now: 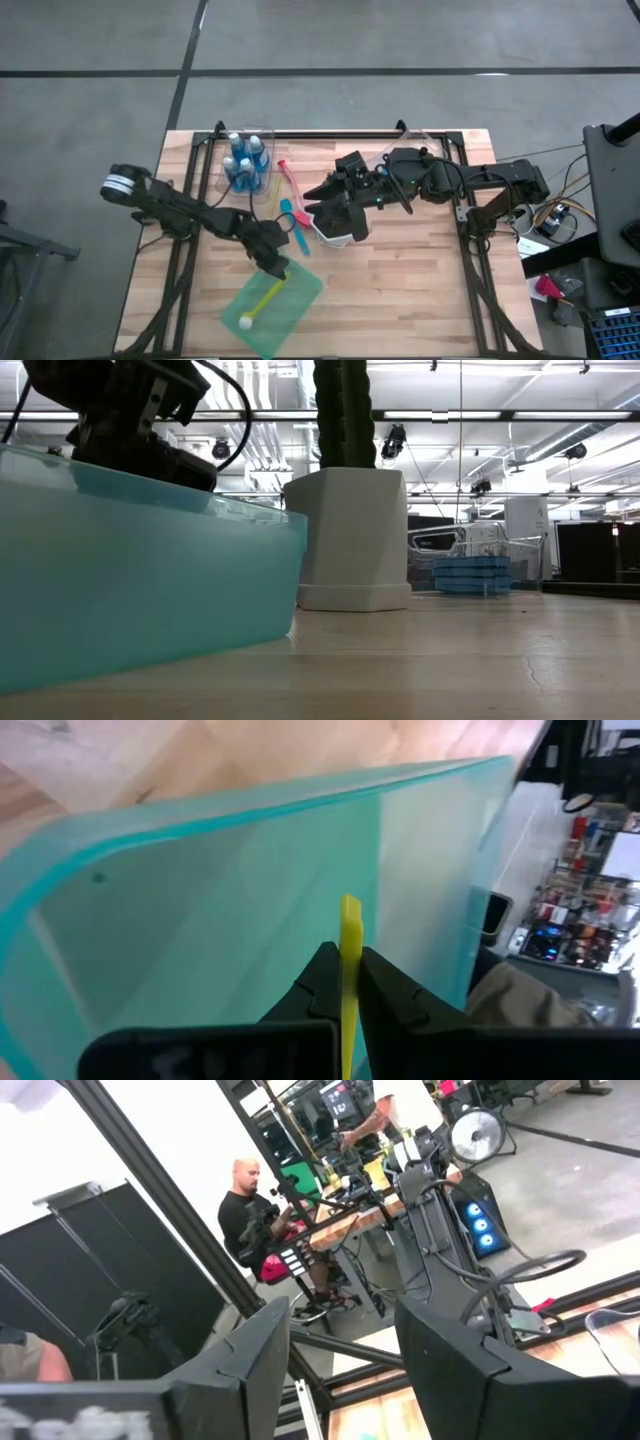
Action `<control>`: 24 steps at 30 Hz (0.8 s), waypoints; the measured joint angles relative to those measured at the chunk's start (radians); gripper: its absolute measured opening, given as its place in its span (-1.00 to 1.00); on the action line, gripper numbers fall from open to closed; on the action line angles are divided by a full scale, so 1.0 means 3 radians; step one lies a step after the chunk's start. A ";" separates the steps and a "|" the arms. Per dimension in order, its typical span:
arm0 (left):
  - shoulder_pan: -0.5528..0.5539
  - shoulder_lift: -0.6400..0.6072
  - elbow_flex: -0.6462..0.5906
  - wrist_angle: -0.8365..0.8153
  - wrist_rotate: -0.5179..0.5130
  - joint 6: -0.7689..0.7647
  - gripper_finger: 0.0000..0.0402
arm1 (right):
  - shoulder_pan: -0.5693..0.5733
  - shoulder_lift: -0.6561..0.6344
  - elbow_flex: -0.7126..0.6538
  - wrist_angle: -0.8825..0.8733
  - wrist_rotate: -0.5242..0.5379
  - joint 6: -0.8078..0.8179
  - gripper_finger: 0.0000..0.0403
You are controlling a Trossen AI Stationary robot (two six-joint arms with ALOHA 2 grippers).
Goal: Pick & Place Kitchen Sink Supplies
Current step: Put the green dish brush into the green bin
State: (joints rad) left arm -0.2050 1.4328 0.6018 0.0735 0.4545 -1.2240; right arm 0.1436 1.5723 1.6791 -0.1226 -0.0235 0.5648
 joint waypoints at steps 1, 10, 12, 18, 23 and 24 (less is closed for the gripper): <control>0.0000 0.0017 0.0000 -0.0007 0.0000 0.0021 -0.93 | 0.0000 0.0000 0.0000 0.0000 0.0000 -0.0001 -0.11; -0.0001 0.0152 0.0001 -0.0065 -0.0088 0.0150 -0.93 | 0.0000 0.0000 0.0000 0.0001 -0.0001 -0.0003 -0.17; 0.0000 0.0167 0.0001 -0.0058 -0.0090 0.0149 -0.93 | 0.0000 0.0000 0.0000 0.0003 -0.0001 -0.0003 -0.17; -0.0003 0.0153 0.0001 -0.0075 -0.0077 0.0100 -0.88 | 0.0000 0.0000 0.0000 0.0002 -0.0003 -0.0003 -0.14; -0.0003 0.0130 0.0000 -0.0137 -0.0100 -0.0027 -0.74 | 0.0000 0.0000 0.0000 0.0001 -0.0003 -0.0003 -0.13; -0.0003 0.0128 0.0000 -0.0167 -0.0100 -0.0038 -0.71 | 0.0000 0.0000 0.0000 0.0001 -0.0003 -0.0003 -0.13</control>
State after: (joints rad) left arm -0.2058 1.4713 0.6018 0.0235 0.4246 -1.2354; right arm 0.1436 1.5723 1.6791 -0.1223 -0.0242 0.5640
